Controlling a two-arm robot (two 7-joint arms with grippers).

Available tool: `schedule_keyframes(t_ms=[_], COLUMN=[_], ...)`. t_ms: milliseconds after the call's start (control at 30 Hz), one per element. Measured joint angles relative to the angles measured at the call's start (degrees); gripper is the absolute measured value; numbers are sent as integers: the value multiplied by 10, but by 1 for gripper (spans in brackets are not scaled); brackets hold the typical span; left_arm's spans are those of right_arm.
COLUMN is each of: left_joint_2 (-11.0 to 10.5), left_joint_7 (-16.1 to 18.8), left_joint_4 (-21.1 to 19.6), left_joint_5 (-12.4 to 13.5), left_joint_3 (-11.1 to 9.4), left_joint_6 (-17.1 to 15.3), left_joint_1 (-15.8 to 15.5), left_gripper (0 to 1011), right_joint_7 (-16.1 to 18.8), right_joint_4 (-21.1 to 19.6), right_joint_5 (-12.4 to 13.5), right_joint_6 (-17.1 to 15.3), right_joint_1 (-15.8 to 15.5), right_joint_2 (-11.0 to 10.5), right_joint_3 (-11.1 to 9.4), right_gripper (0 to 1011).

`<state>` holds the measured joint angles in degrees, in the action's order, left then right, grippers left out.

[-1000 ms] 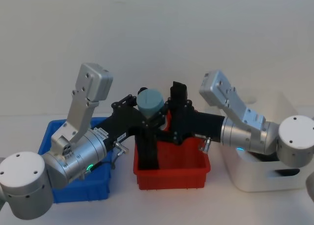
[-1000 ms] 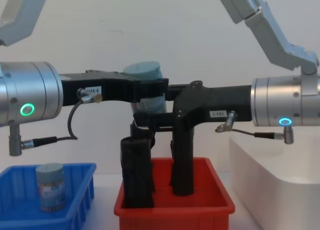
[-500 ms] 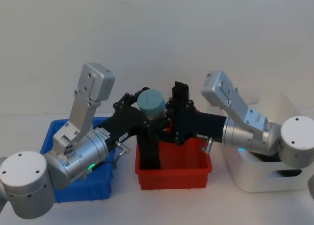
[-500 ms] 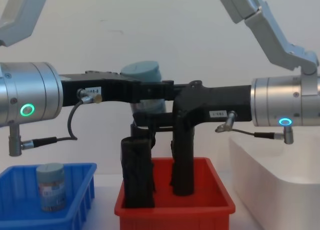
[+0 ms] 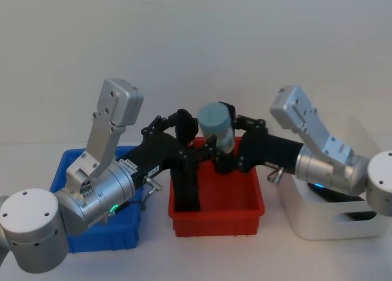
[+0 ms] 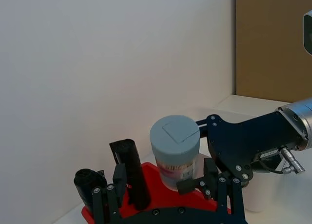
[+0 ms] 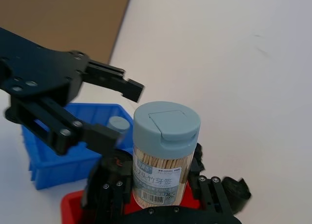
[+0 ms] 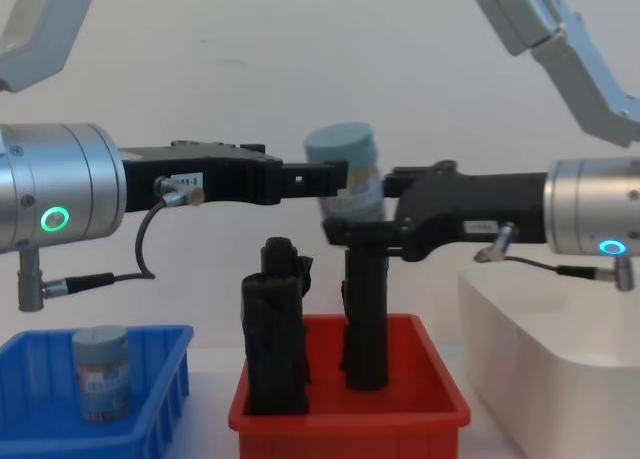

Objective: Pick the cotton swabs from the blue box and place them into the white box.

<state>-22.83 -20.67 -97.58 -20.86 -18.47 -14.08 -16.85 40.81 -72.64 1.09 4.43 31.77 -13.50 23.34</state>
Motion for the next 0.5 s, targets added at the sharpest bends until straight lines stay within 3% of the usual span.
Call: schedule_keyframes(t_ms=[500], left_joint_2=[0], left_joint_7=[0], left_joint_4=[0], left_joint_5=[0], left_joint_3=[0], left_joint_6=[0], left_joint_1=[0], left_gripper=[1003], right_joint_7=[-104], right_joint_4=[-15], right_joint_5=[-1], right_joint_6=[-14], right_joint_1=[-33], right_joint_2=[-33], right_joint_3=[-22], right_gripper=[667])
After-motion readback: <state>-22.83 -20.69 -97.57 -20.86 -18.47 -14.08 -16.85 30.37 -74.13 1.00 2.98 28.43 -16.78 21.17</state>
